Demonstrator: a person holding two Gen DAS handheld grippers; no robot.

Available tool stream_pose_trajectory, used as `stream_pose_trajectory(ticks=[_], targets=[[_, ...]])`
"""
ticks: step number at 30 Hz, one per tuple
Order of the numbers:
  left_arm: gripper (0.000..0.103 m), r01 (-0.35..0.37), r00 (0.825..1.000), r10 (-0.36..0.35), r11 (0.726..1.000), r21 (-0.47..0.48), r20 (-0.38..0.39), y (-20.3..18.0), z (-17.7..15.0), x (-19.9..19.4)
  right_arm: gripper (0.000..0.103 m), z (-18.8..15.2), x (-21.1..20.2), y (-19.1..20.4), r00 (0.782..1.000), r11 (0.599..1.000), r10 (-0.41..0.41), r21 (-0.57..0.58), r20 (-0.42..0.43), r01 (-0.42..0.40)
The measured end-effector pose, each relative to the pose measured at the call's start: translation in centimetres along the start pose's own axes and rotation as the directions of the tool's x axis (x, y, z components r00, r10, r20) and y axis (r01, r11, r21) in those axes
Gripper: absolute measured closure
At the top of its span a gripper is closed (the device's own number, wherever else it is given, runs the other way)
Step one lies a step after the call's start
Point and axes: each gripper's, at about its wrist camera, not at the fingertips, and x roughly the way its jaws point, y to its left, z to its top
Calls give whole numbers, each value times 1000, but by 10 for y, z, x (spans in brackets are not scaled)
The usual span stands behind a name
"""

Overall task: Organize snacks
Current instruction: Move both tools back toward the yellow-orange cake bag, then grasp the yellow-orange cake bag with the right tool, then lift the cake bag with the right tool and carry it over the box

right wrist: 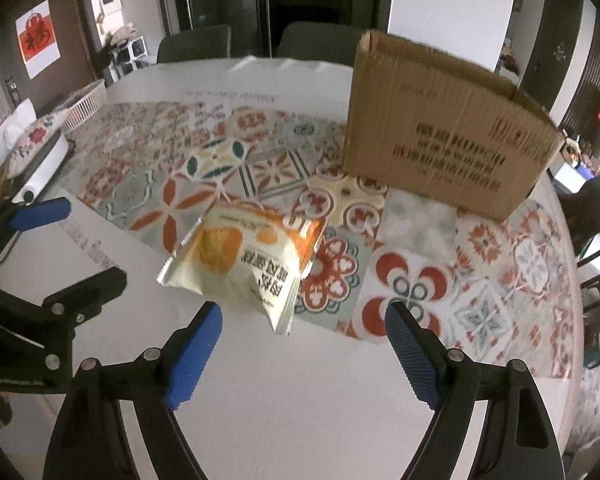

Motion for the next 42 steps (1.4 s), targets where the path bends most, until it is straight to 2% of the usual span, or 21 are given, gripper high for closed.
stream_pose_trajectory(ticks=[6, 9, 10, 12, 15, 17, 20, 23, 25, 27, 33, 42], targets=[[12, 50, 998, -50, 999, -8, -30, 2, -4, 26, 32, -2, 22, 0, 998, 1000, 11, 6, -54, -10], [20, 68, 996, -68, 998, -17, -54, 4, -4, 36, 33, -1, 30, 2, 997, 1000, 21, 3, -69, -20], [20, 71, 996, -72, 997, -22, -56, 5, -4, 39, 33, -1, 33, 4, 997, 1000, 23, -3, -73, -23], [21, 81, 995, -82, 996, -33, -51, 6, -2, 41, 41, 1, 37, 6, 996, 1000, 28, -9, -82, -29], [23, 95, 994, -97, 995, -35, -52, 8, 1, 47, 42, 4, 44, 8, 995, 999, 35, -12, -95, -36], [29, 105, 992, -107, 994, -40, -63, 9, 2, 51, 42, 5, 47, 8, 994, 999, 37, -12, -98, -39], [36, 132, 988, -137, 989, -60, -78, 11, 3, 57, 51, 7, 50, 9, 993, 999, 52, -8, -108, -53], [50, 170, 982, -175, 983, -70, -75, 11, 4, 60, 59, 9, 54, 10, 991, 998, 65, -7, -115, -66], [68, 196, 976, -202, 978, -75, -77, 9, 4, 62, 64, 9, 56, 11, 990, 997, 74, -6, -119, -76], [80, 221, 971, -227, 972, -76, -81, 7, 5, 63, 67, 10, 55, 11, 990, 997, 81, -6, -114, -82], [88, 223, 971, -230, 970, -93, -64, 4, 5, 62, 84, 9, 56, 9, 988, 995, 97, 12, -117, -96], [90, 217, 976, -218, 972, -85, -9, -1, 5, 37, 90, 4, 42, 10, 990, 994, 108, 9, -92, -107]])
